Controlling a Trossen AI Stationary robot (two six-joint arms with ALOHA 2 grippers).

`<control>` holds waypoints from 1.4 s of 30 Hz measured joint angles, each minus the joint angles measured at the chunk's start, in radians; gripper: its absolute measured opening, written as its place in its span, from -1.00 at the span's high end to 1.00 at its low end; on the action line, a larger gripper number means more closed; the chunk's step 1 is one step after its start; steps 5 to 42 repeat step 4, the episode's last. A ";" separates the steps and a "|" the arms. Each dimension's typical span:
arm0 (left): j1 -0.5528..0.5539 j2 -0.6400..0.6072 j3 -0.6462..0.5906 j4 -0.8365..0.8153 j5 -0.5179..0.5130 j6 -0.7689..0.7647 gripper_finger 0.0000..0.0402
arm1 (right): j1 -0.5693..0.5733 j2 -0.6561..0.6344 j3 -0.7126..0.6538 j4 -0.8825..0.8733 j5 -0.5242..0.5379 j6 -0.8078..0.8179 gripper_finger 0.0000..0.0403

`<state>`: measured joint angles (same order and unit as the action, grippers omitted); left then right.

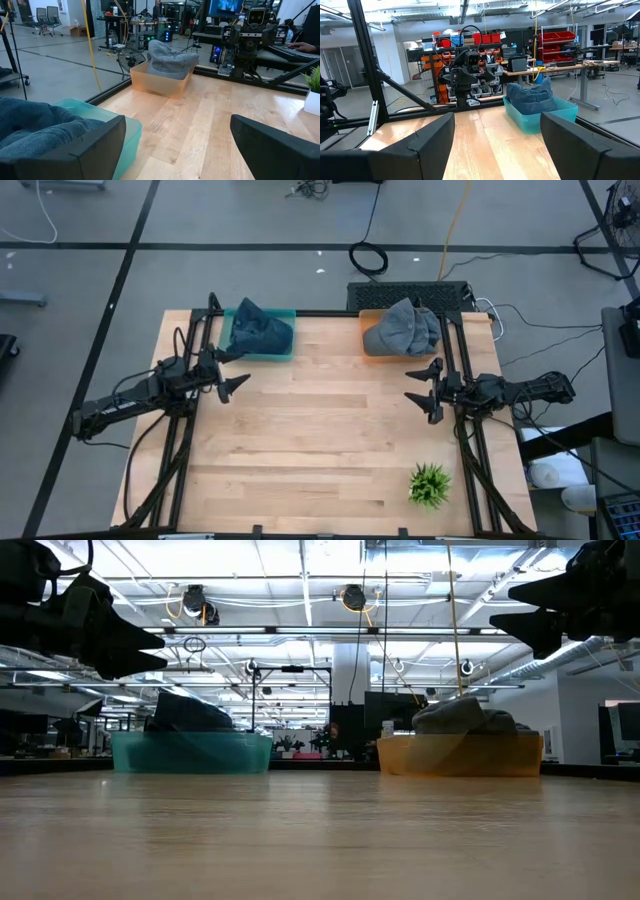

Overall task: Pick & Place hat
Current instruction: Return to Home Position

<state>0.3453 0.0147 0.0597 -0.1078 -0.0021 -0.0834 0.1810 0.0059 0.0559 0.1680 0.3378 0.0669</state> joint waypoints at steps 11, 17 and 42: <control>0.000 0.000 0.000 0.000 0.000 0.000 -0.83 | 0.000 0.000 0.000 0.000 0.000 0.000 -0.38; 0.000 0.000 0.000 0.000 0.000 0.000 -0.83 | 0.000 0.000 0.000 0.000 0.000 0.000 -0.38; 0.000 0.000 0.000 0.000 0.000 0.000 -0.83 | 0.000 0.000 0.000 0.000 0.000 0.000 -0.38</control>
